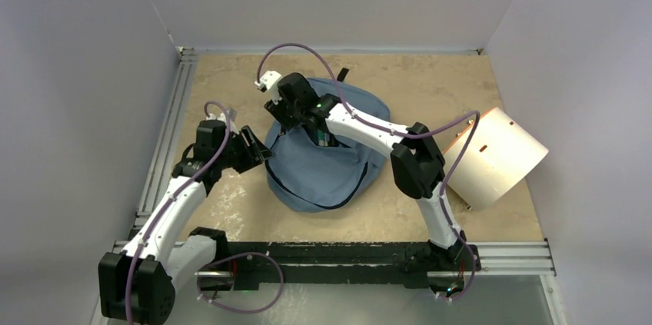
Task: Pack the student bag
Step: Zip the student bag at the center of the board.
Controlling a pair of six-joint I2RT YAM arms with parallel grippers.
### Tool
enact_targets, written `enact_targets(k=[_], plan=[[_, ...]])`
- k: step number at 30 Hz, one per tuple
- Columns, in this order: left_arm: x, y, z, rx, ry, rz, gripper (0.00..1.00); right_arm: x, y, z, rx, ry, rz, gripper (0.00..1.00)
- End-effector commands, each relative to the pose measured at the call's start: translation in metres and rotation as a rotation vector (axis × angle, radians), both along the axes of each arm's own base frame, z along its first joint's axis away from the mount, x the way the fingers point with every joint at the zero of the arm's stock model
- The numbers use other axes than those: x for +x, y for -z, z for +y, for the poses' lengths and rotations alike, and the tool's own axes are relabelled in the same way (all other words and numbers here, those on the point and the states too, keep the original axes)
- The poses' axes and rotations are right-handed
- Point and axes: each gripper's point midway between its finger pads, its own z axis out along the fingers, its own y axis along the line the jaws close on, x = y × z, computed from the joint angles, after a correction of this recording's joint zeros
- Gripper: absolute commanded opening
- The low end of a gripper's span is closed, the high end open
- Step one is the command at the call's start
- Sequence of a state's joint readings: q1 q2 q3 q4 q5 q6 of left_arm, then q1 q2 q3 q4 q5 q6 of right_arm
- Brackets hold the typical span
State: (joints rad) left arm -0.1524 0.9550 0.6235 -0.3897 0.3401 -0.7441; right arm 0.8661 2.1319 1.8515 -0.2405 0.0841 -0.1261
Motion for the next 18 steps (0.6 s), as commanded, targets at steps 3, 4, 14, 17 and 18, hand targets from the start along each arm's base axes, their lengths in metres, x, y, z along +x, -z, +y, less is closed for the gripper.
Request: enact_targets(k=[3, 4, 14, 17, 18], plan=[[0.002, -0.007, -0.003, -0.038, -0.006, -0.024, 0.50, 0.013, -0.019, -0.009, -0.063, 0.054, -0.095, 0.52], [0.002, -0.007, -0.003, -0.039, -0.006, -0.022, 0.50, 0.013, -0.019, -0.010, -0.071, 0.054, -0.097, 0.52], [0.002, -0.007, -0.004, -0.050, -0.008, -0.020, 0.50, 0.010, -0.002, -0.008, -0.140, 0.033, -0.081, 0.49], [0.002, -0.007, -0.004, -0.050, -0.007, -0.020, 0.50, 0.010, 0.001, -0.007, -0.146, 0.028, -0.077, 0.49], [0.002, -0.007, -0.004, -0.050, -0.007, -0.019, 0.50, 0.009, 0.002, -0.006, -0.145, 0.023, -0.075, 0.49]])
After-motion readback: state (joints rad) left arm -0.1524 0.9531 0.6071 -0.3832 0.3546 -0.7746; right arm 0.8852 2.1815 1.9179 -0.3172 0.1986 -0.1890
